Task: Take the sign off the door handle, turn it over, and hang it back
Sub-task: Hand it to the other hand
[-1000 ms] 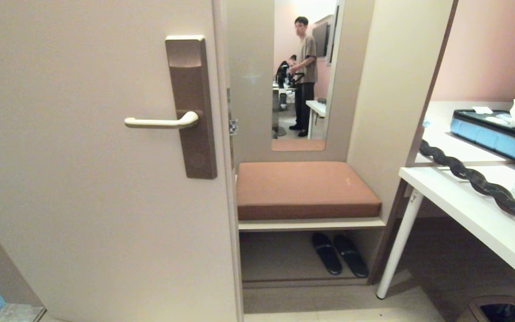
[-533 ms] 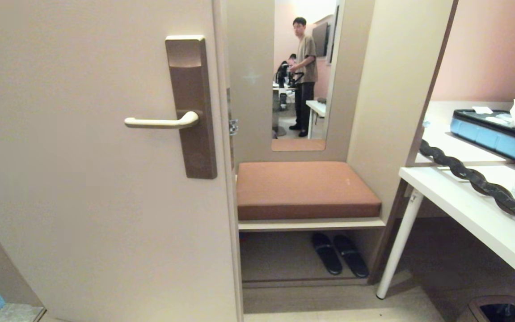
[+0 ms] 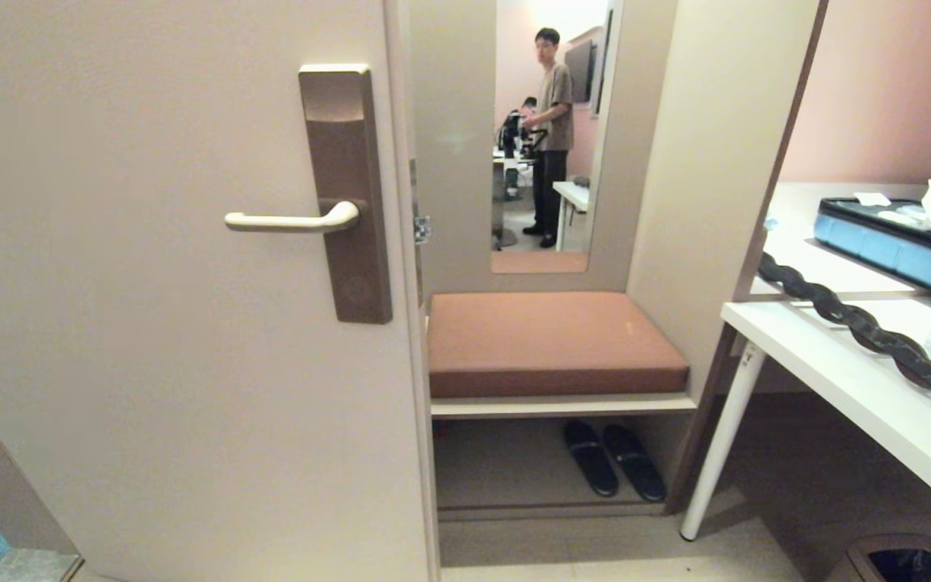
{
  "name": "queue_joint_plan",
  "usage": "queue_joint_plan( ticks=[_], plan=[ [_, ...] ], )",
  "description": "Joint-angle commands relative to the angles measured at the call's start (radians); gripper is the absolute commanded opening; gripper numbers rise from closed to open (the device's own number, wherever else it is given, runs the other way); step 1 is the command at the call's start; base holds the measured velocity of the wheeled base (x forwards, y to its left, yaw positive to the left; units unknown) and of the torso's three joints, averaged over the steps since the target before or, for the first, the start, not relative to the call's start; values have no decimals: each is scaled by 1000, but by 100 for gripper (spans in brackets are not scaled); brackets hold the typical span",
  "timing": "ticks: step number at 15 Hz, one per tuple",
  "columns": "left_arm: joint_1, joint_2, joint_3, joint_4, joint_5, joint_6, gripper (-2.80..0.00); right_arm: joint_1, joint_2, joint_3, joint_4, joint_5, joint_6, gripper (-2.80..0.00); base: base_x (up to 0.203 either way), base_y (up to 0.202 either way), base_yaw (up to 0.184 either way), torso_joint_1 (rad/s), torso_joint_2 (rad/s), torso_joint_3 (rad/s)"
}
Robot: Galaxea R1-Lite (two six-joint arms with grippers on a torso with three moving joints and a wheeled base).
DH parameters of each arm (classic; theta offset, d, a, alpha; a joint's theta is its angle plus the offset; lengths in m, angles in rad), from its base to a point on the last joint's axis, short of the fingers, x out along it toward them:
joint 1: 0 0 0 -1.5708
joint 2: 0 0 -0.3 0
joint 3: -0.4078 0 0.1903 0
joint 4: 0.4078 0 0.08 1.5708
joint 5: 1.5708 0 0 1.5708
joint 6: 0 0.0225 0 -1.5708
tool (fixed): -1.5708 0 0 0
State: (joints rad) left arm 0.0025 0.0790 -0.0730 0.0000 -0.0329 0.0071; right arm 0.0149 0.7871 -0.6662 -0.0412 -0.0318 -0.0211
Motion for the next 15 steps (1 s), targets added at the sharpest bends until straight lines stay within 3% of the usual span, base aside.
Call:
queue_joint_plan(
  ticks=[1,4,9,12,15],
  plan=[
    [-12,126,-76,-2,-25,-2,-280,0,60,-4,-49,13,-2,-280,0,0,0,0,0,0],
    [-89,317,-196,-24,-37,-16,-280,0,69,-4,-57,68,-2,-280,0,0,0,0,0,0],
    [-257,681,-354,-188,-59,-78,-280,0,69,0,-57,138,0,-280,0,0,0,0,0,0],
    [-304,850,-410,-317,-192,-91,-280,0,88,-6,-57,209,-1,-280,0,0,0,0,0,0],
    [-317,940,-444,-361,-337,-124,-280,0,120,-34,-57,302,-2,-280,0,0,0,0,0,0]
  ],
)
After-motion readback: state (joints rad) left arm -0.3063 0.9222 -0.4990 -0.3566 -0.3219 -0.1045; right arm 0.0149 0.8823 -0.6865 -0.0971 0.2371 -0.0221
